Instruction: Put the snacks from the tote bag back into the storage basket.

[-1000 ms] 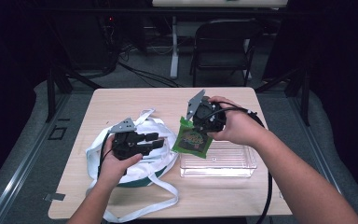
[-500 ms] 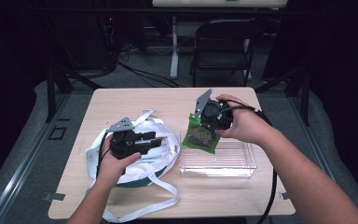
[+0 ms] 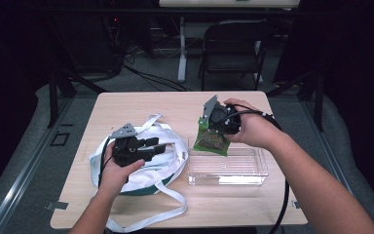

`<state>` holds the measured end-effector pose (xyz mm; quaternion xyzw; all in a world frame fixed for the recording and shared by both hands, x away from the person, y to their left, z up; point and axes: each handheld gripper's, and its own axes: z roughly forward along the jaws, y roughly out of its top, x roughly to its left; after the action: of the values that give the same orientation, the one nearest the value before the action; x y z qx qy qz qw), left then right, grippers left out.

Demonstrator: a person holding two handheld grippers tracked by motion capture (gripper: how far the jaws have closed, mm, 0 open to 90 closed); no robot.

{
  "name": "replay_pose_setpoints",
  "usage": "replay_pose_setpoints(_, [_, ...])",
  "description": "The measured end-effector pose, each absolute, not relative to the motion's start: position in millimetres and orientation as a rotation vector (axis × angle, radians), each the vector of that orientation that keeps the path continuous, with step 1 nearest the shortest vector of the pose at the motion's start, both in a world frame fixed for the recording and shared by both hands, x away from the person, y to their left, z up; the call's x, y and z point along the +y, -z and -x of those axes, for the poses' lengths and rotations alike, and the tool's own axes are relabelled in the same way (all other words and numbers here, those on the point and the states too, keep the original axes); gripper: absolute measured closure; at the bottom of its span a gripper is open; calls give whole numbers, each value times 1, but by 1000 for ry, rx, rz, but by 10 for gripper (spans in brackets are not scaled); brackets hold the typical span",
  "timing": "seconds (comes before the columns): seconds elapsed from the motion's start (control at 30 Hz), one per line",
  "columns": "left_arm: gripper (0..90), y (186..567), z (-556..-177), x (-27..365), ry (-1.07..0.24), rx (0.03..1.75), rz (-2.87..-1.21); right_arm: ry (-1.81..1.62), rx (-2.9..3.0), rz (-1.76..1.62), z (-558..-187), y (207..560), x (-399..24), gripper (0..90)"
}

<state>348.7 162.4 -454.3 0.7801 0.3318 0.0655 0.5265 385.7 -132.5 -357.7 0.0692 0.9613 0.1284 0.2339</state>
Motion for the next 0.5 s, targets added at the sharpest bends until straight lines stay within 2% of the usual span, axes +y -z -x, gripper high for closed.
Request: replay_pose_setpoints(0.5, [538, 457, -347, 169, -175, 823, -1864, -285, 2598, -138, -397, 381, -125, 783])
